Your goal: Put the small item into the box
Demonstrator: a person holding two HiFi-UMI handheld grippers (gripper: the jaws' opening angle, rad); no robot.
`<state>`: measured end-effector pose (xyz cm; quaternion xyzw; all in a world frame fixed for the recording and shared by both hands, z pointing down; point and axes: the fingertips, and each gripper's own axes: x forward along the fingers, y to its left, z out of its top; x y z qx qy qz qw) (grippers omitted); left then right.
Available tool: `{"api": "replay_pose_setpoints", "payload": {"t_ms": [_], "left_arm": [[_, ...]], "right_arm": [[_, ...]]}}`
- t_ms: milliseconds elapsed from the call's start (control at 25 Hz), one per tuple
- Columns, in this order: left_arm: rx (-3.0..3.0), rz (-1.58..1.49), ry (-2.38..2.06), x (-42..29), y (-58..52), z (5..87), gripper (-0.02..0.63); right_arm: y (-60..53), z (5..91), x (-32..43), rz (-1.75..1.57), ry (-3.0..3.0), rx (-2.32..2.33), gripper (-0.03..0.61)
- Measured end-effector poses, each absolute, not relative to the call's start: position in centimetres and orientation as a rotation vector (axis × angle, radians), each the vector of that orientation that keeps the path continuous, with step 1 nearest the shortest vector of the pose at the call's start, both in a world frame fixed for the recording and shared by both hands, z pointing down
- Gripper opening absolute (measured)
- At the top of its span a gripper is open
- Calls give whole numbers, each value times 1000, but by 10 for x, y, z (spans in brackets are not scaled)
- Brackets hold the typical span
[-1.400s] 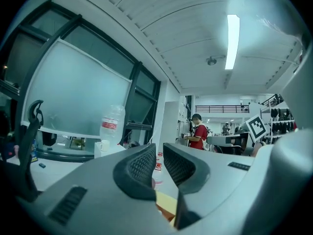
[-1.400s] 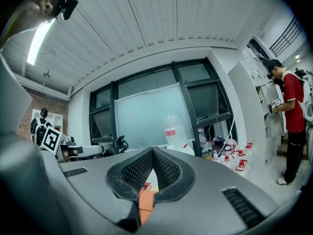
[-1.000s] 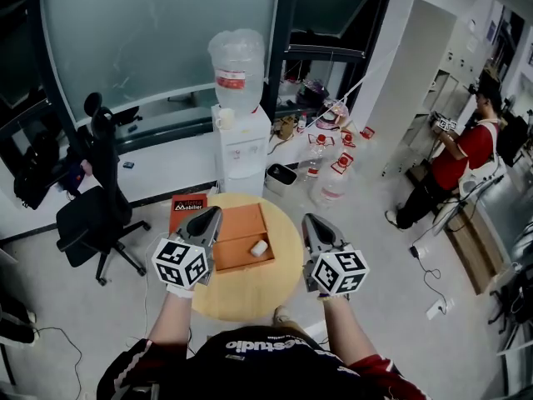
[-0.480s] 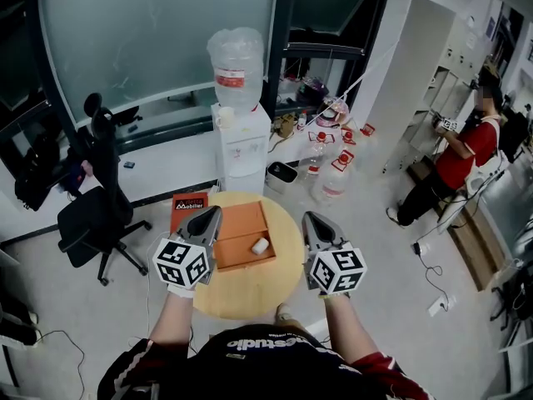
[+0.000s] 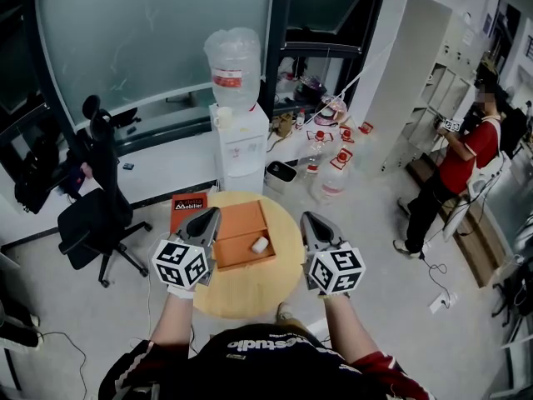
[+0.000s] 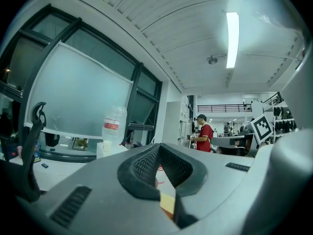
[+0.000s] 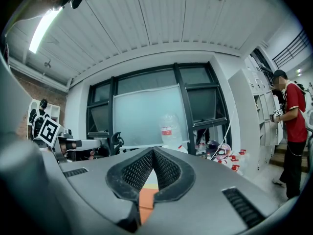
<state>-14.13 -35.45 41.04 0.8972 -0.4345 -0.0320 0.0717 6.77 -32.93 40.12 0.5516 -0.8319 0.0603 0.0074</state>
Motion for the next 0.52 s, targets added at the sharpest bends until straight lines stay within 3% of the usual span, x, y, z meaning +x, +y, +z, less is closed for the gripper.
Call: {"api": "replay_pose_setpoints", "payload": {"t_ms": [520], "left_arm": [[2692, -92, -1291, -137, -349, 416, 17]], "right_arm": [[-323, 403, 69, 193, -2605, 1731, 25]]}}
